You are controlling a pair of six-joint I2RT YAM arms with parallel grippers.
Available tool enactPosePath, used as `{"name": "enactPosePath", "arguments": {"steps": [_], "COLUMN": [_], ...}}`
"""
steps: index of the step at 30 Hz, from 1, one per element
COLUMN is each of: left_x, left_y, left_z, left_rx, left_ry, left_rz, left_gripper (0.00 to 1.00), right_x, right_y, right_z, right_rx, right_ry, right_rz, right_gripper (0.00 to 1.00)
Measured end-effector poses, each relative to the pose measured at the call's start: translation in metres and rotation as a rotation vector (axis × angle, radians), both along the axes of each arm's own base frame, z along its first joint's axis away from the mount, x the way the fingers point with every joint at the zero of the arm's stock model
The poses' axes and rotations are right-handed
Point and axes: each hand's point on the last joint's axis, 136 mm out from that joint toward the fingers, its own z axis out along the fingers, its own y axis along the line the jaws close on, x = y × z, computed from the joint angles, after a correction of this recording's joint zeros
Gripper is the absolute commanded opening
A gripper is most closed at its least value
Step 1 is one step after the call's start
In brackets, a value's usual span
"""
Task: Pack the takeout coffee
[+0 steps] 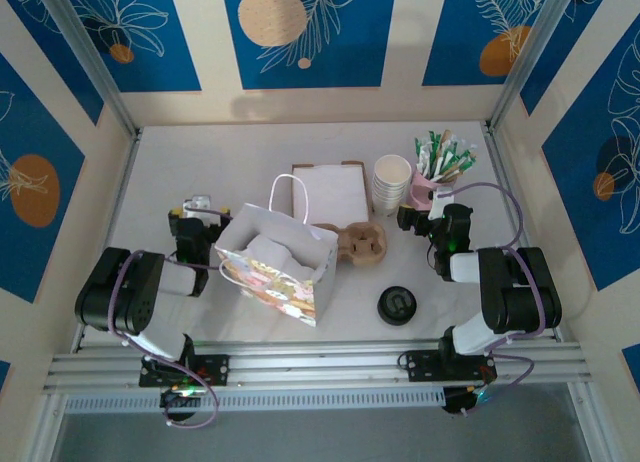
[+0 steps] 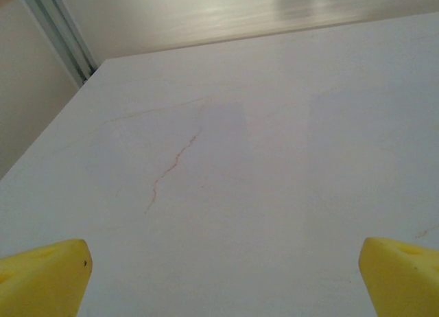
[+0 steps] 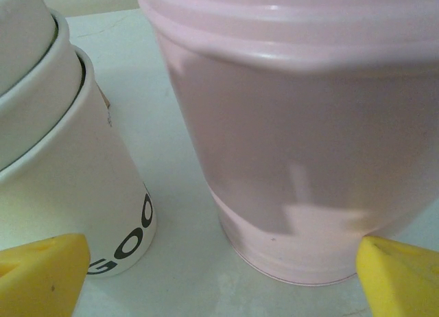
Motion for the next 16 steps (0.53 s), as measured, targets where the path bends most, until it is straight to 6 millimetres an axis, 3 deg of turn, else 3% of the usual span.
{"name": "enactPosePath", "arguments": {"steps": [16], "left_x": [0.0008], "left_y": [0.0013], "left_z": [-0.0047], "left_rx": [-0.004], "left_ry": [0.025], "left_rz": [-0.008], "left_gripper": [1.0], "right_x": [0.0], "right_y": [0.0], "right_z": [0.0], "right_rx": [0.0], "right_ry": [0.0], "right_rz": [0.0], "right_gripper": [0.99]}}
